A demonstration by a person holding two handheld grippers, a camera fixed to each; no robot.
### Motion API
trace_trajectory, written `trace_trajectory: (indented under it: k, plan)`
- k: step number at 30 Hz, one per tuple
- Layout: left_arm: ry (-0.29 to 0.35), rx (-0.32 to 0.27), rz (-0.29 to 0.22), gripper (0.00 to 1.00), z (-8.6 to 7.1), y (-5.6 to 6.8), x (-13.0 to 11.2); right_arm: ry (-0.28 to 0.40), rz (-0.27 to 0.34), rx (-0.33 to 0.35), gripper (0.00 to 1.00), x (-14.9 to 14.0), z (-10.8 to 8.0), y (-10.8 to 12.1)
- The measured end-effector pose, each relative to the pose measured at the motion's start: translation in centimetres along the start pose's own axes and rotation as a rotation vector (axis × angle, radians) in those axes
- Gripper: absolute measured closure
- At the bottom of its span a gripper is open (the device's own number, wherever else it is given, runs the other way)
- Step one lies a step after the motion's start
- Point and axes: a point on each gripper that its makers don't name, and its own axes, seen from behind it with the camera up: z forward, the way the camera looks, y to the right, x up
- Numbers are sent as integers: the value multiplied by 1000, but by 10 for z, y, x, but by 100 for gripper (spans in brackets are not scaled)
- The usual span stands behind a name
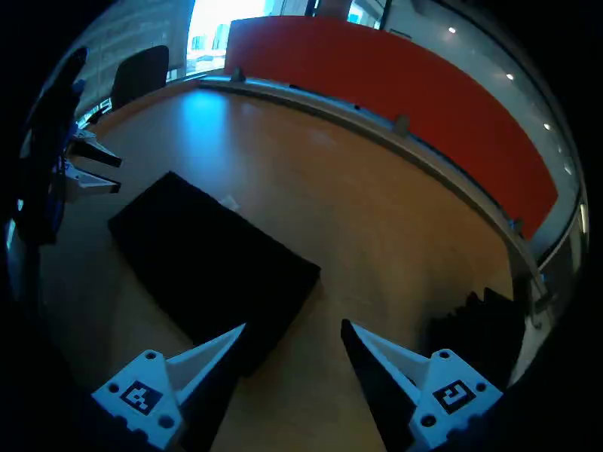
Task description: Fold towel
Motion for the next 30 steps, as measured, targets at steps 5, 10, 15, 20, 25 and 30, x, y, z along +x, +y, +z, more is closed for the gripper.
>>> trace_trajectory:
  k: [5, 10, 15, 20, 25, 30]
  plan:
    - [0, 15, -18, 7, -4, -3, -7, -3, 18, 3, 12, -8, -5, -4]
    - [13, 29, -40, 7, -8, -6, -9, 4, 44, 1, 12, -10, -8, -6]
    - [33, 60, -62, 7, -17, -10, -9, 20, 83, 1, 12, -8, -12, -11]
    - [53, 94, -89, 7, -27, -14, -13, 39, 129, 4, 12, -4, -16, -15]
    - [61, 110, -121, 7, -34, -16, -17, 39, 143, 7, 12, -6, -16, -18]
    - [70, 130, -142, 7, -43, -20, -21, 37, 133, 14, 12, -7, -16, -20]
